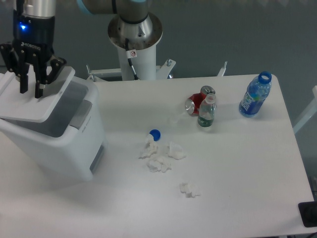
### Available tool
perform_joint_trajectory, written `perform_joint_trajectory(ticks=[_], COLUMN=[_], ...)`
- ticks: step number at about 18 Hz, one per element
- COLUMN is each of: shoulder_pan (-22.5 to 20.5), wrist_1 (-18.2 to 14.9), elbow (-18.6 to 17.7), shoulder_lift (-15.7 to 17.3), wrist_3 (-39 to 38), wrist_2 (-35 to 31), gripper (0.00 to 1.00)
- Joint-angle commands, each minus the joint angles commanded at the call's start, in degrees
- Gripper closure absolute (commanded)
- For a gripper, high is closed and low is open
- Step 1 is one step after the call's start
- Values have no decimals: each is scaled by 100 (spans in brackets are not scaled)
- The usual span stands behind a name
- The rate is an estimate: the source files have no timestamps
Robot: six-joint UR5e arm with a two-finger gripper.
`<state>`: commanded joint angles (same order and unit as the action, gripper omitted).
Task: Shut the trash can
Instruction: 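Push the lid down toward the can opening with the gripper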
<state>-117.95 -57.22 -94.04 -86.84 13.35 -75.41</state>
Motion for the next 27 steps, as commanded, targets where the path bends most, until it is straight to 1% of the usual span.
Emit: perform_joint_trajectory(ticks=[4, 6, 14, 18, 27], shoulder_pan=[-79, -97, -290, -317, -369], wrist_1=[-9, -17, -9, -17, -9], elbow=[0, -9, -44, -88, -123], shoulder_lift=[-9, -9, -26, -44, -53], wrist_3=[167, 167, 202, 387, 396], wrist_2=[-9, -44, -44, -35, -44], gripper=[73, 77, 77, 77, 76])
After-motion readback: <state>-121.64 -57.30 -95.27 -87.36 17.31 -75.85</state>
